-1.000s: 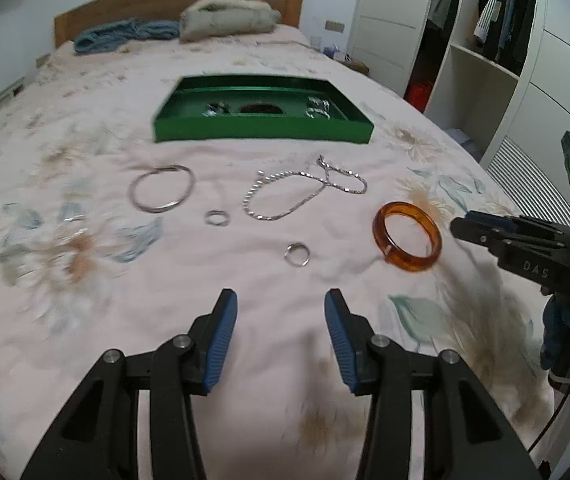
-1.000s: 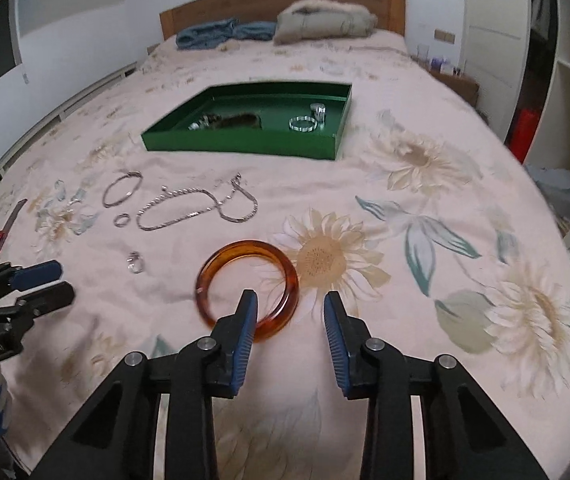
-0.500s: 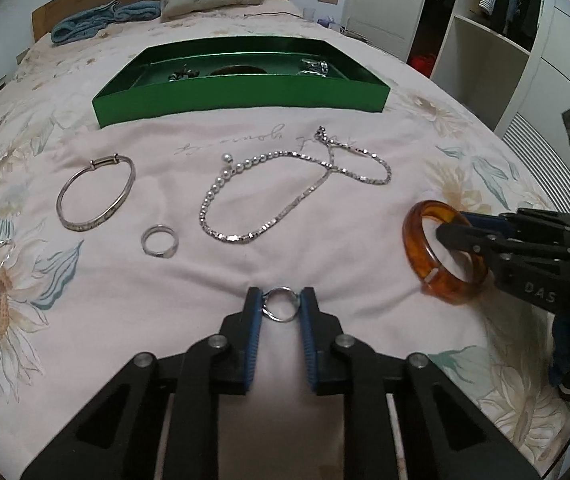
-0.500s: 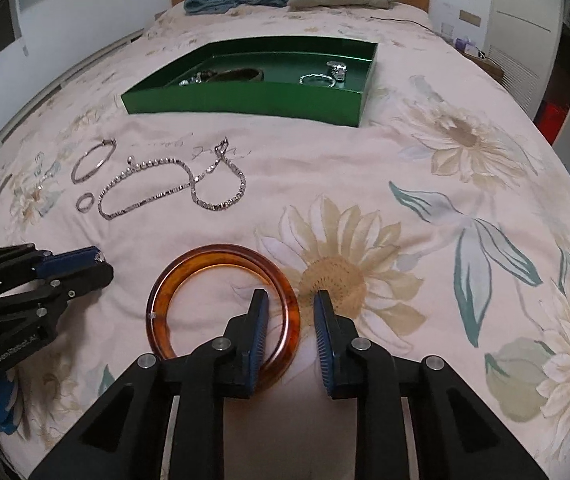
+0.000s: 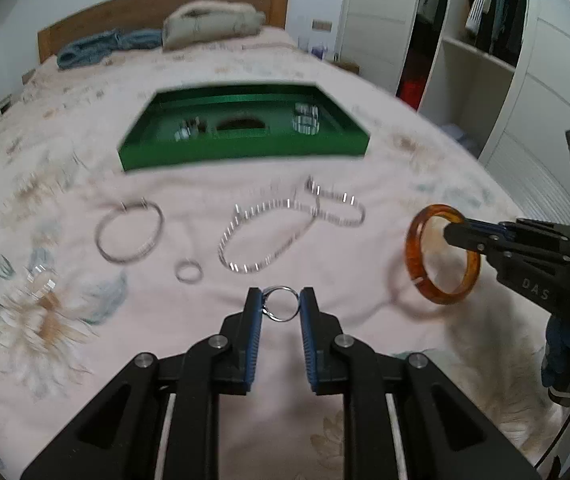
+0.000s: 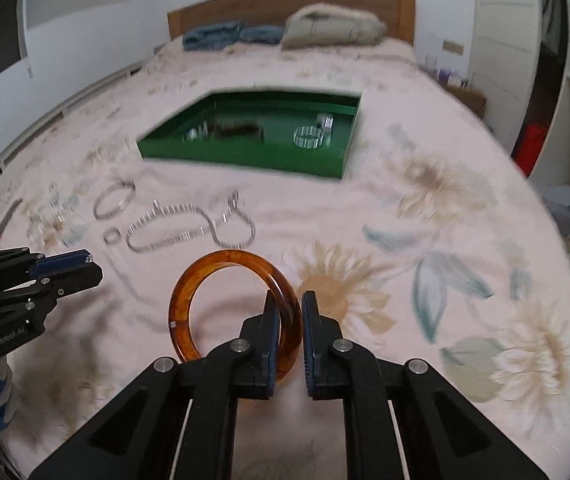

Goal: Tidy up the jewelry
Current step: 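Lift the ring and amber bangle and carry both over the green tray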

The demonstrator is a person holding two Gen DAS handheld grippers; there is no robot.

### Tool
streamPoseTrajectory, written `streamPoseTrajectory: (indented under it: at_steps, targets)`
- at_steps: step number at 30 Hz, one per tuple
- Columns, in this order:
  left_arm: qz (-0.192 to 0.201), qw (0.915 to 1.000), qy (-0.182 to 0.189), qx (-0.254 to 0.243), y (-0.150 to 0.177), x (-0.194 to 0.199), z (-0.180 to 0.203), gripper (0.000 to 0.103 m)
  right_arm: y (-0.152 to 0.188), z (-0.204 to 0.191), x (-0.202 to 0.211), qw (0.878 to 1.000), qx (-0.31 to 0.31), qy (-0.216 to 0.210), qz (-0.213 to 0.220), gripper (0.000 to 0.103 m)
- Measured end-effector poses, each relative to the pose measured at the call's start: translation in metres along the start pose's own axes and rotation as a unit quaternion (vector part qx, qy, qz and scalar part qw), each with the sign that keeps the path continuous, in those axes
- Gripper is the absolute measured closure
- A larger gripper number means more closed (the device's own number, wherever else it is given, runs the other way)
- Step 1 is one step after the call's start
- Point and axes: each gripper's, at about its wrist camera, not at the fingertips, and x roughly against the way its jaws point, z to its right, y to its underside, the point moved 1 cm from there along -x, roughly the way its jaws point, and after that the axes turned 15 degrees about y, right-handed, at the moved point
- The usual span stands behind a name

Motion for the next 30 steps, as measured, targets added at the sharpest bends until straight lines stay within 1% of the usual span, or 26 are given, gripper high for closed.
streamPoseTrajectory:
  at_steps: [6,10,13,15,19,22,24,25,27,28,30]
  targets:
    - [0.054,0.9984,0.005,-0.011,-0.033,0.057,0.004,0.085,-0.035,0.009,0.065,0.998,-0.007,0.017,0.061,0.093]
    - [0.089,0.9958,-0.001,-0.021,-0.068,0.097,0.003,0.085,-0.071,0.017,0.106,0.994,-0.011,0.035,0.102,0.093]
    - [0.113,0.9933,-0.006,-0.025,-0.104,0.124,-0.004,0.085,-0.110,0.025,0.134,0.990,-0.022,0.043,0.135,0.093]
    - [0.122,0.9922,-0.013,-0.023,-0.129,0.136,-0.010,0.085,-0.135,0.029,0.146,0.987,-0.029,0.046,0.150,0.093]
    - [0.133,0.9905,-0.028,-0.018,-0.177,0.150,-0.026,0.085,-0.193,0.034,0.162,0.982,-0.045,0.049,0.178,0.093]
    - [0.135,0.9896,-0.045,-0.018,-0.208,0.145,-0.039,0.085,-0.233,0.036,0.156,0.979,-0.053,0.054,0.191,0.093]
    - [0.135,0.9895,-0.052,-0.011,-0.226,0.135,-0.052,0.085,-0.254,0.033,0.138,0.978,-0.057,0.054,0.193,0.093]
    - [0.130,0.9899,-0.056,-0.005,-0.235,0.123,-0.063,0.085,-0.260,0.031,0.127,0.979,-0.058,0.053,0.190,0.093]
    - [0.120,0.9910,-0.059,0.004,-0.242,0.100,-0.076,0.085,-0.267,0.024,0.093,0.981,-0.060,0.048,0.177,0.093]
    - [0.109,0.9923,-0.058,0.011,-0.245,0.080,-0.087,0.085,-0.269,0.020,0.074,0.983,-0.061,0.043,0.168,0.093]
    - [0.091,0.9939,-0.060,0.018,-0.246,0.050,-0.101,0.085,-0.269,0.010,0.024,0.987,-0.061,0.030,0.142,0.093]
